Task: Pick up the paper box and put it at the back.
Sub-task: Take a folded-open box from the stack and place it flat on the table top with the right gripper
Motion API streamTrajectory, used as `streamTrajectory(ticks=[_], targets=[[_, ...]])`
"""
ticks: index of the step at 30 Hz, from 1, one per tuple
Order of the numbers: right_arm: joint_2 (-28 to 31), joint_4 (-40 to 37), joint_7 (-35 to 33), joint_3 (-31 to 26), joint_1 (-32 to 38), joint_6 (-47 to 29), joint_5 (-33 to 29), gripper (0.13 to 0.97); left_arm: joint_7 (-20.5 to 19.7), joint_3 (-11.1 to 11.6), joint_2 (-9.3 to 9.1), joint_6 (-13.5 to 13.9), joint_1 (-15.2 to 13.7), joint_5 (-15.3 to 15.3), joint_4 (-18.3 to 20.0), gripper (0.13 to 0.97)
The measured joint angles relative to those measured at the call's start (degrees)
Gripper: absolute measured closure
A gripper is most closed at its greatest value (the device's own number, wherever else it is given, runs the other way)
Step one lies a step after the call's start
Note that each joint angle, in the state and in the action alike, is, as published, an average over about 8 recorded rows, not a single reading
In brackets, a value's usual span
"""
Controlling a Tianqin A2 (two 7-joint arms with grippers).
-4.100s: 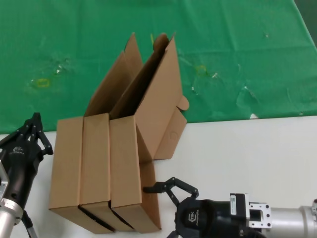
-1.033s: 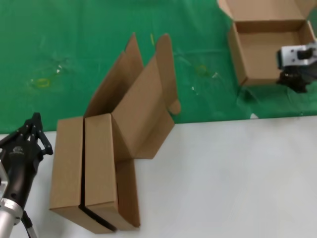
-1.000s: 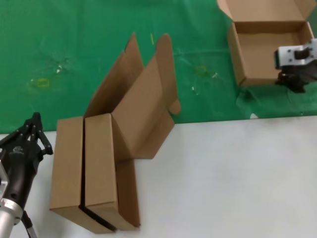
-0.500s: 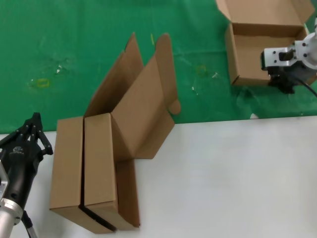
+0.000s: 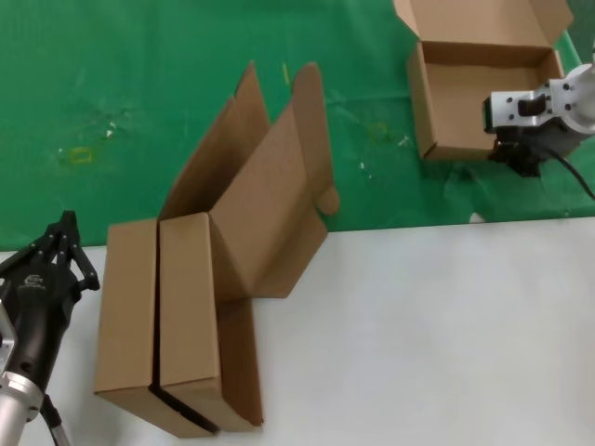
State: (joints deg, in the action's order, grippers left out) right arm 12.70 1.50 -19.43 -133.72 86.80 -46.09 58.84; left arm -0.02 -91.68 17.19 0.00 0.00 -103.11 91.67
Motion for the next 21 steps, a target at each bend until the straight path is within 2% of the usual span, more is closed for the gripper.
streamTrajectory(ticks=[12,21], targets=[[0.6,2.0,0.2,0.6,-1.8,-0.1,0.7,0.946,0.0,0.0,0.0,0.0,0.0,0.0,0.0,0.953],[0.6,2.0,0.2,0.6,-1.8,-0.1,0.7,0.887,0.0,0.0,0.0,0.0,0.0,0.0,0.0,0.953]])
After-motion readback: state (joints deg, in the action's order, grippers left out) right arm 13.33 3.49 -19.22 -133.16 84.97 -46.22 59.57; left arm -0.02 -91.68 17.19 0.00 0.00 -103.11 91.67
